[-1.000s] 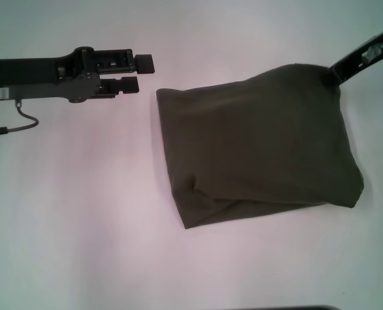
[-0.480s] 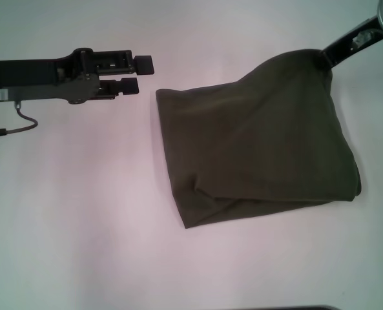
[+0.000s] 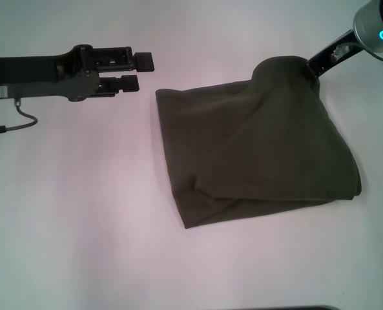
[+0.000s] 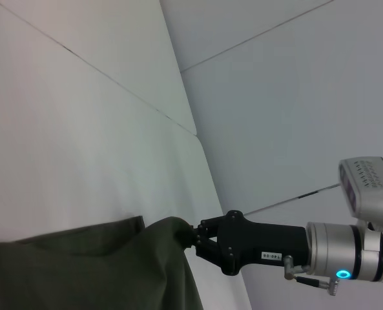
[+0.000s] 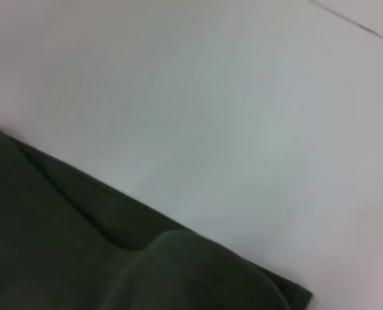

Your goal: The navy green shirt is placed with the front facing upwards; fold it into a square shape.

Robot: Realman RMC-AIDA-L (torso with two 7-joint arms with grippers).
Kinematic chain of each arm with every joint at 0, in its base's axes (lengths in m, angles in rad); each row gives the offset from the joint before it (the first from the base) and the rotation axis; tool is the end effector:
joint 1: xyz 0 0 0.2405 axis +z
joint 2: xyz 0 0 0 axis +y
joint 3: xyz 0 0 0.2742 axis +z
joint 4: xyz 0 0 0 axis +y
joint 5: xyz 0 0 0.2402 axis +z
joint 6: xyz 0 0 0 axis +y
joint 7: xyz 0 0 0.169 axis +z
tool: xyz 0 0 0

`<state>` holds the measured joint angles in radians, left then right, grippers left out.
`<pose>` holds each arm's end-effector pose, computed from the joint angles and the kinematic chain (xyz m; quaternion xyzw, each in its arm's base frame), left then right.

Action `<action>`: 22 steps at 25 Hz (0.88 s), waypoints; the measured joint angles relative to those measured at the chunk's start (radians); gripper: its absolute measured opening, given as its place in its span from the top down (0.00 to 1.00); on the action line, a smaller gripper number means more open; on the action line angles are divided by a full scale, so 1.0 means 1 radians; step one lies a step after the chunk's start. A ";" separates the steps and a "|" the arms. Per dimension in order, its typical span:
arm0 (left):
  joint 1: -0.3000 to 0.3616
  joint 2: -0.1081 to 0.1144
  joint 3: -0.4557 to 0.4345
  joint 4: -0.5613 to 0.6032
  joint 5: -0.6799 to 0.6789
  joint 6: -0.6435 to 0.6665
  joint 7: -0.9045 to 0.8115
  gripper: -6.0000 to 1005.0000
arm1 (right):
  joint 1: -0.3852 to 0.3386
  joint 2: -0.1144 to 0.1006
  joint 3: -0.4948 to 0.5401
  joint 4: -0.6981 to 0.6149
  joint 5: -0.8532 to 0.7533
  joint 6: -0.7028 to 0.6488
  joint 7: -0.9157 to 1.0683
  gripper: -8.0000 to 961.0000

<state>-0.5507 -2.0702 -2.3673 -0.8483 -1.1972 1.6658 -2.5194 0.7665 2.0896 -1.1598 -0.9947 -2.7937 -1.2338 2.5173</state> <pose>-0.2377 0.3821 0.0001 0.7563 0.6004 0.2577 0.0345 0.2360 0.4695 -0.0233 -0.8741 0.3590 -0.1604 0.2852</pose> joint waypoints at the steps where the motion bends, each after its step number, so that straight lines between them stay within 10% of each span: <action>1: 0.000 0.000 -0.001 0.000 0.000 0.000 0.000 0.29 | 0.001 -0.002 -0.008 0.002 -0.008 0.003 0.011 0.95; 16: 0.004 0.000 -0.004 0.000 -0.003 -0.005 0.003 0.30 | 0.001 -0.011 0.038 -0.025 -0.060 0.014 0.075 0.95; 22: 0.006 -0.001 -0.004 0.001 -0.003 -0.003 0.004 0.30 | 0.005 -0.004 0.032 -0.022 -0.084 0.026 0.079 0.79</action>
<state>-0.5449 -2.0717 -2.3716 -0.8469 -1.1998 1.6628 -2.5154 0.7718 2.0856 -1.1283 -1.0168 -2.8773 -1.2079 2.5968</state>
